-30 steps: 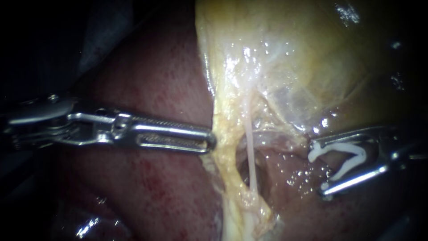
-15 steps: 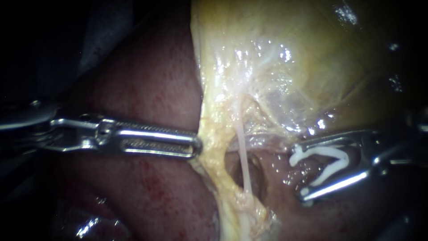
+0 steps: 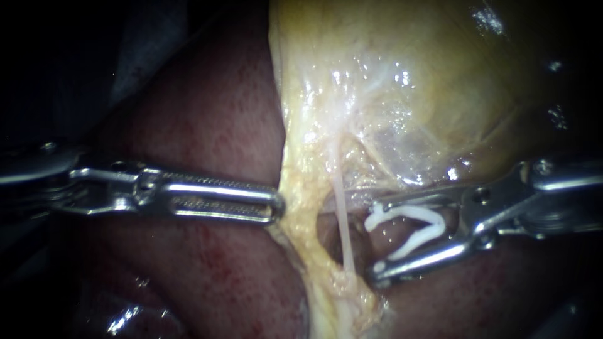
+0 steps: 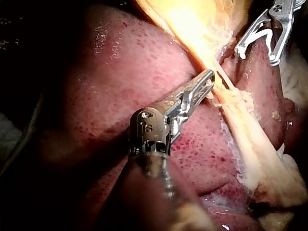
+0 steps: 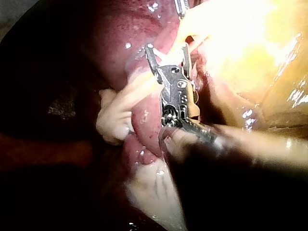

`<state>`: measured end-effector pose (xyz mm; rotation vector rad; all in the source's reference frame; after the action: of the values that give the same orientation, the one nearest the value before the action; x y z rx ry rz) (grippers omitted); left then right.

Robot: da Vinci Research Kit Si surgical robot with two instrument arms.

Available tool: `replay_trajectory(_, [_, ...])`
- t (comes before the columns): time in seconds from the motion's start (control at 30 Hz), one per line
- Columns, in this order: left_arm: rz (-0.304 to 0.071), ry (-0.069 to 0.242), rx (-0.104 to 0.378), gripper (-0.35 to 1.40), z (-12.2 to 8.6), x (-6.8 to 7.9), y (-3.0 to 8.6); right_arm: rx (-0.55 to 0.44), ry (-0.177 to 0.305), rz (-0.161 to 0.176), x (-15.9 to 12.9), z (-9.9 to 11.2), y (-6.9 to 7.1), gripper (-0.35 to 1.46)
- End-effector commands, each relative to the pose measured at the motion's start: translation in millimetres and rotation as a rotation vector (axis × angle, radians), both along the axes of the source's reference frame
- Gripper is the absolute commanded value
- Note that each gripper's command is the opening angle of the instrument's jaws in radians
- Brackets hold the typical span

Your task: Clipping first clip left tube

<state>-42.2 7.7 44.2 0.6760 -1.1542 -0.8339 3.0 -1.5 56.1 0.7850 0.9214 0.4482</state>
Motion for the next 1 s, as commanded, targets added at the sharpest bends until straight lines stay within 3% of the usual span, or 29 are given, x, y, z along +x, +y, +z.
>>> replay_trajectory(0.03, [-0.001, 0.001, 0.000, -0.35, 0.1, -0.1, 0.0, 0.000, 0.001, -0.003, 0.2, 0.3, -0.2, 0.59])
replay_trajectory(0.63, [-0.003, 0.005, 0.001, -0.35, -0.3, -0.4, -0.2, 0.003, 0.007, -0.047, 2.3, 4.6, -3.0, 0.58])
replay_trajectory(1.0, [-0.005, 0.006, 0.001, -0.35, -0.6, -0.6, -0.4, -0.001, 0.009, -0.051, 2.4, 6.4, -2.9, 0.58])
